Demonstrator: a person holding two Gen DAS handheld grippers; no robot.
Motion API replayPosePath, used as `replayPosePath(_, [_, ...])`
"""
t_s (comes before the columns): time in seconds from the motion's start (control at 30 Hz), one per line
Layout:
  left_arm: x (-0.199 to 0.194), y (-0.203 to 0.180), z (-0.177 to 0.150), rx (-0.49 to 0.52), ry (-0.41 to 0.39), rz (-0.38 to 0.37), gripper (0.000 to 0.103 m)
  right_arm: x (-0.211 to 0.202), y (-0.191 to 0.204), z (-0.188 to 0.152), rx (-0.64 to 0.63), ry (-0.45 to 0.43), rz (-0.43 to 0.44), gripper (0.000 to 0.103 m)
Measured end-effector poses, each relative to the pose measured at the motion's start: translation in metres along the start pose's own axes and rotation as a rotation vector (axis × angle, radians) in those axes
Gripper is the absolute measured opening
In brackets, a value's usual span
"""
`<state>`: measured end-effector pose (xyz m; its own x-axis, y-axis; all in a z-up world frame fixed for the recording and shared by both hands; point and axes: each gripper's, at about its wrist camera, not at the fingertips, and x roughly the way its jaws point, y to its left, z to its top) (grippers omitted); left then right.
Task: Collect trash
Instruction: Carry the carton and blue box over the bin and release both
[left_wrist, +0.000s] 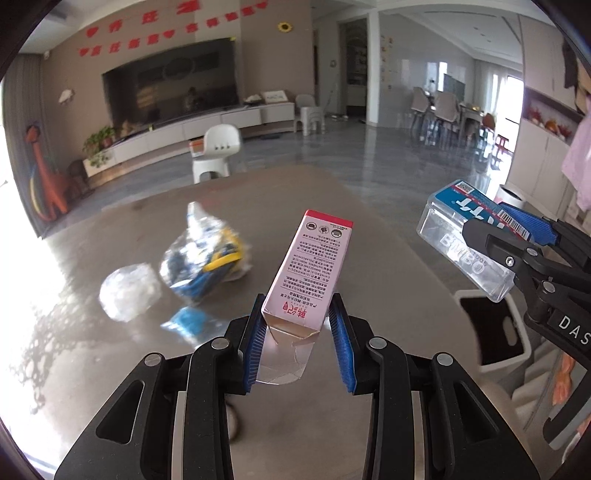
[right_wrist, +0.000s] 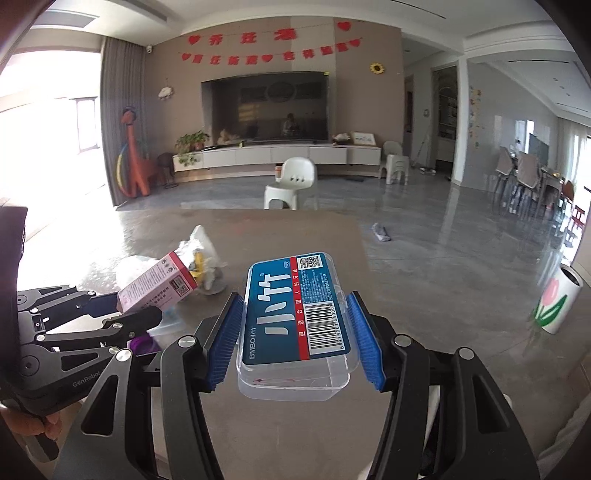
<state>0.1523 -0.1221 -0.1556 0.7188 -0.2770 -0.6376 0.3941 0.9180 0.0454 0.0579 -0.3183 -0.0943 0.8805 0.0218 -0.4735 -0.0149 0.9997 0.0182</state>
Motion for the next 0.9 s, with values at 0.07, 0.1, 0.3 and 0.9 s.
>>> replayPosePath(0.07, [0.004, -0.023, 0.006, 0.027, -0.001, -0.033, 0.034, -0.005, -0.015, -0.002, 0.018, -0.004, -0.022, 0.058])
replayPosePath(0.1, [0.006, -0.033, 0.009, 0.039, -0.002, -0.047, 0.034, -0.012, -0.028, -0.005, 0.029, -0.012, -0.050, 0.058])
replayPosePath(0.3, [0.024, -0.105, 0.020, 0.110, 0.019, -0.161, 0.034, -0.027, -0.089, -0.027, 0.096, -0.006, -0.163, 0.058])
replayPosePath(0.9, [0.069, -0.254, 0.012, 0.294, 0.123, -0.299, 0.034, -0.054, -0.195, -0.088, 0.239, 0.024, -0.314, 0.058])
